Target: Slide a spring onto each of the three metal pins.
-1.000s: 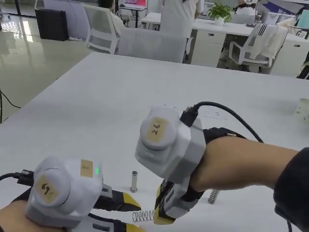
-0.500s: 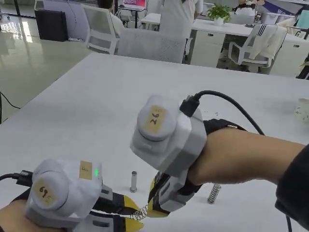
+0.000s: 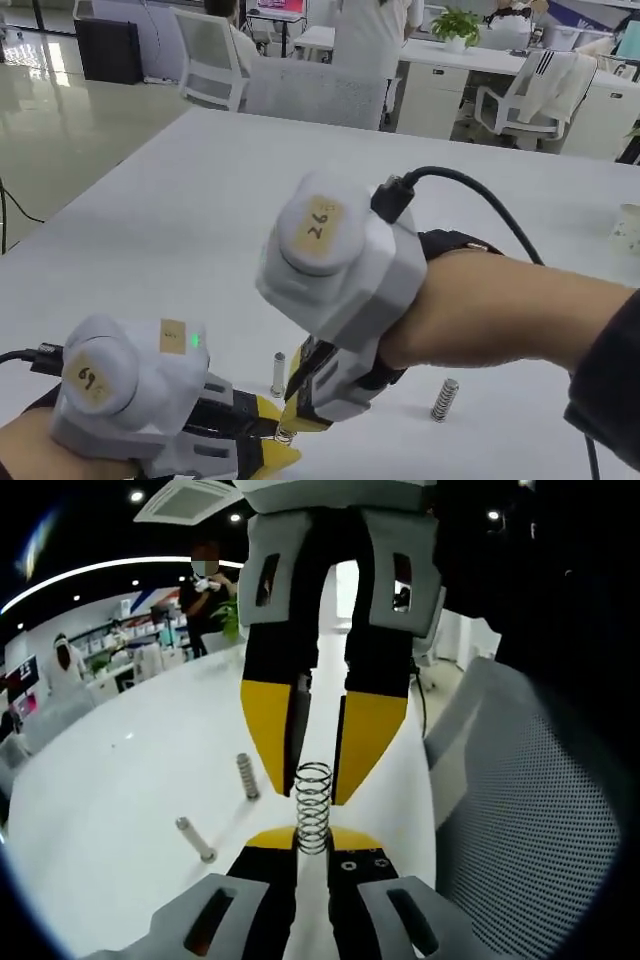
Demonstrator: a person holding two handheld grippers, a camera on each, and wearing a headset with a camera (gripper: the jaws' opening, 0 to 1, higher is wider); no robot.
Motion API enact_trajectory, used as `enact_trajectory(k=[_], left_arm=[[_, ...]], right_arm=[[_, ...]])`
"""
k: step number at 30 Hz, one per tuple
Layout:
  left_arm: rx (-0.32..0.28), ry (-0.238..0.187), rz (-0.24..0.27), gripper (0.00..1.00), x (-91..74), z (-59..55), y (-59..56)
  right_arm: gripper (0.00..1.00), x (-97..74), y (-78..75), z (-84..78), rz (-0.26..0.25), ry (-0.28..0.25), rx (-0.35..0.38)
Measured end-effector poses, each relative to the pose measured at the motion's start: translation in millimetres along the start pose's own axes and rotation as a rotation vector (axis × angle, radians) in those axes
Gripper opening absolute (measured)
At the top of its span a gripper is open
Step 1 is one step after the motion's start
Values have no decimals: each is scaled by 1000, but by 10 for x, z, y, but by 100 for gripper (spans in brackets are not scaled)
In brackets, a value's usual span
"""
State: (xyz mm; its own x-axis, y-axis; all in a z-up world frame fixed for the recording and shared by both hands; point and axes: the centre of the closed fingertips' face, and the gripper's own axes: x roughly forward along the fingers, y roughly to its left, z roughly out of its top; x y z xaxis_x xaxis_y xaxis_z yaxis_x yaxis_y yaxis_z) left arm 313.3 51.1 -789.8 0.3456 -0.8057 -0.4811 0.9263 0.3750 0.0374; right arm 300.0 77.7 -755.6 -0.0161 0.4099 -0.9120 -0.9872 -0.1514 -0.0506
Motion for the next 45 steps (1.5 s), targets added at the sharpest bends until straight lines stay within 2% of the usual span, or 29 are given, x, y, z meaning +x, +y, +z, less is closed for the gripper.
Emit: enact_trajectory(k=[3,28,34,36,39,45], left_arm=[[-5,-2,3,3,-1,3,9],[-14,-13,-7,3,-17,40,-13],[-48,-31,14,3,-38,51,49],[-61,-24,20,4,-43,25,63],[-66,-4,25,8,-43,-35,70],[-94,2,57,17,-86,-72,143]], right_arm=[[17,34,41,-37,17,15,-3],[9,157,10,-73,25,49,-7],[8,132,-27,-60,15,43,10],[8,115,-44,-55,10,37,17],[8,83,-87,-64,-3,34,25],[8,2,-195,-79,-35,20,48]])
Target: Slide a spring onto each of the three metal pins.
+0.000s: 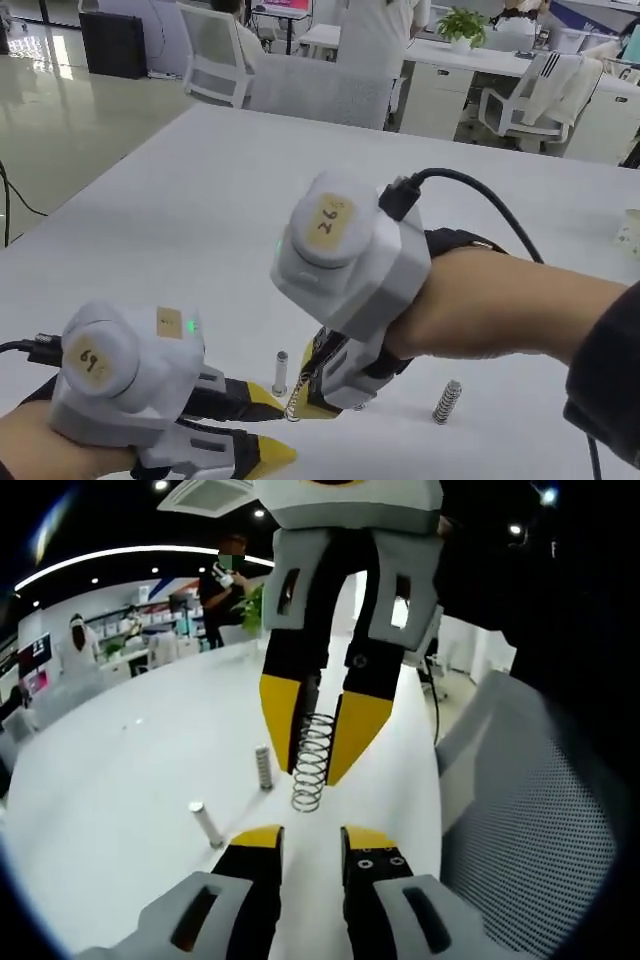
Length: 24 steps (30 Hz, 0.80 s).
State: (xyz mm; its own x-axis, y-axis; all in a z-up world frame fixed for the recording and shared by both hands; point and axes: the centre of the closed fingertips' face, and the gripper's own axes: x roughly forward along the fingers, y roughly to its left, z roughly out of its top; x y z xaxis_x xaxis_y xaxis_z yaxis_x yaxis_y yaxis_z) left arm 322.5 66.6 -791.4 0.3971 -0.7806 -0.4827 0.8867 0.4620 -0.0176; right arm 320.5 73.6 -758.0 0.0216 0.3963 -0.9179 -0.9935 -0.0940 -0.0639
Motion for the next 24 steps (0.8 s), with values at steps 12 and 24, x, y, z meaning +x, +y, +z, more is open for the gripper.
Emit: enact_trajectory(k=[12,24], left_arm=[[-62,8,114,41,-74,-36,245],[-129,-17,143,54,-123,-42,339]], right_arm=[[8,-127,-255,25,-63,-26,28],[8,-104,-554,59,-101,-4,27]])
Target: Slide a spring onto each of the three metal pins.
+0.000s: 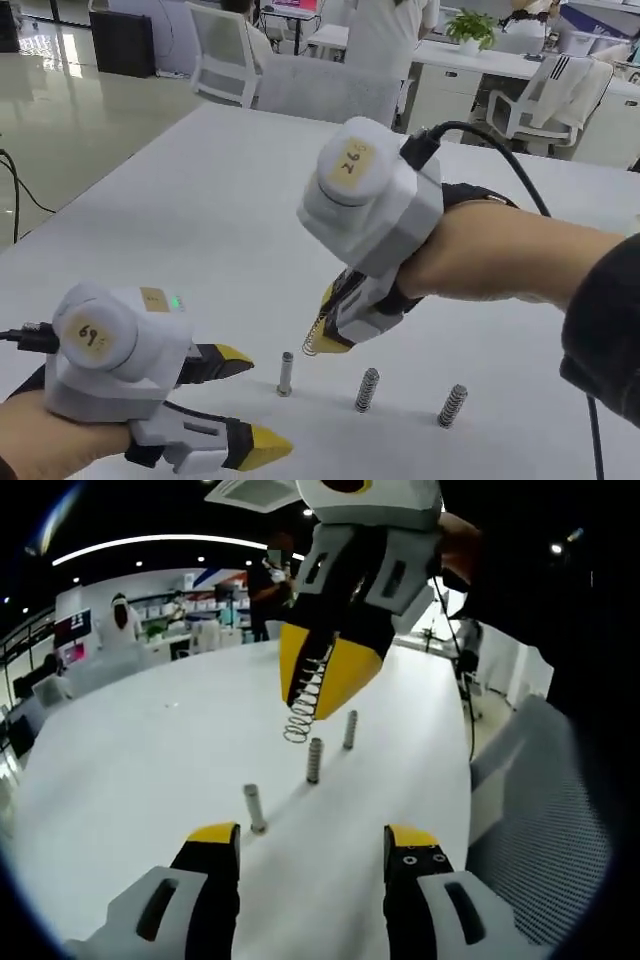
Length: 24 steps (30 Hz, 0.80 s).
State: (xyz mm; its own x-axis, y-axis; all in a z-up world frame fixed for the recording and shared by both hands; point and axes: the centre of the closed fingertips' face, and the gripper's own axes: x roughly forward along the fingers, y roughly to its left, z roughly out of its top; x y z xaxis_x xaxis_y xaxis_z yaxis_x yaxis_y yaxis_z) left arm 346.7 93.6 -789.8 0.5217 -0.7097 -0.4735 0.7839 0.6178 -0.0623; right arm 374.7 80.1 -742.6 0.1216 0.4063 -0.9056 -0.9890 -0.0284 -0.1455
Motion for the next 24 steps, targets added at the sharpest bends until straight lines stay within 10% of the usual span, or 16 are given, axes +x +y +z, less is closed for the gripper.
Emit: enact_trajectory(k=[24], left_arm=[[-52,-16,-29,76,-8,-2,-33]], right_arm=[[9,466,-154,19,49,67,-19]])
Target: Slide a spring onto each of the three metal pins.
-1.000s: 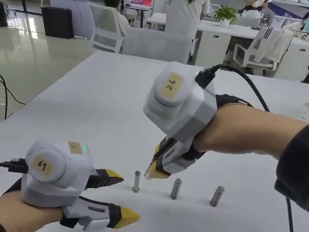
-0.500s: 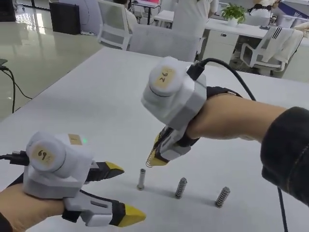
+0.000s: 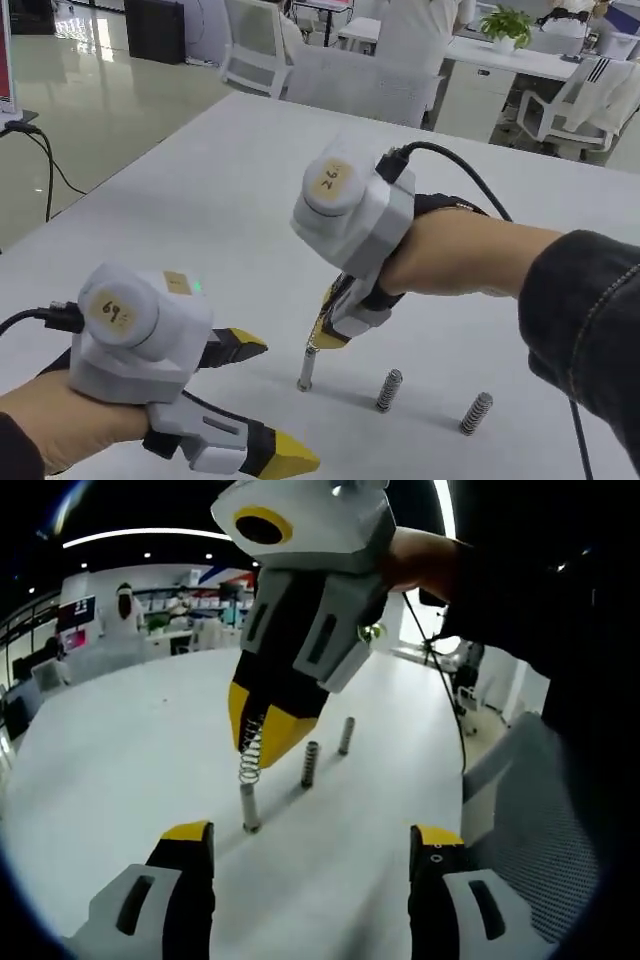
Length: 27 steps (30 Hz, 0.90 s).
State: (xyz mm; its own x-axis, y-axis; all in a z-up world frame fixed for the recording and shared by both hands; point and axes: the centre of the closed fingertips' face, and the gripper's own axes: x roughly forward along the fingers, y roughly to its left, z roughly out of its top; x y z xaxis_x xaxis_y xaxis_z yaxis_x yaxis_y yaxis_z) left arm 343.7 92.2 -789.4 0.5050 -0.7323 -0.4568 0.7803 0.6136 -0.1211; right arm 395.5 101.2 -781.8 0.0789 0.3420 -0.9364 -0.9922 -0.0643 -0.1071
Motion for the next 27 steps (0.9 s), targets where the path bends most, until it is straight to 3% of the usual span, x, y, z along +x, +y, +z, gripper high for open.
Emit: enact_trajectory(k=[13,27], left_arm=[[-5,3,-6,76,11,-18,-12],[-7,16,-10,75,23,-52,-18]], right_arm=[[9,147,-16,-38,23,18,18],[9,443,52,-142,48,47,39]])
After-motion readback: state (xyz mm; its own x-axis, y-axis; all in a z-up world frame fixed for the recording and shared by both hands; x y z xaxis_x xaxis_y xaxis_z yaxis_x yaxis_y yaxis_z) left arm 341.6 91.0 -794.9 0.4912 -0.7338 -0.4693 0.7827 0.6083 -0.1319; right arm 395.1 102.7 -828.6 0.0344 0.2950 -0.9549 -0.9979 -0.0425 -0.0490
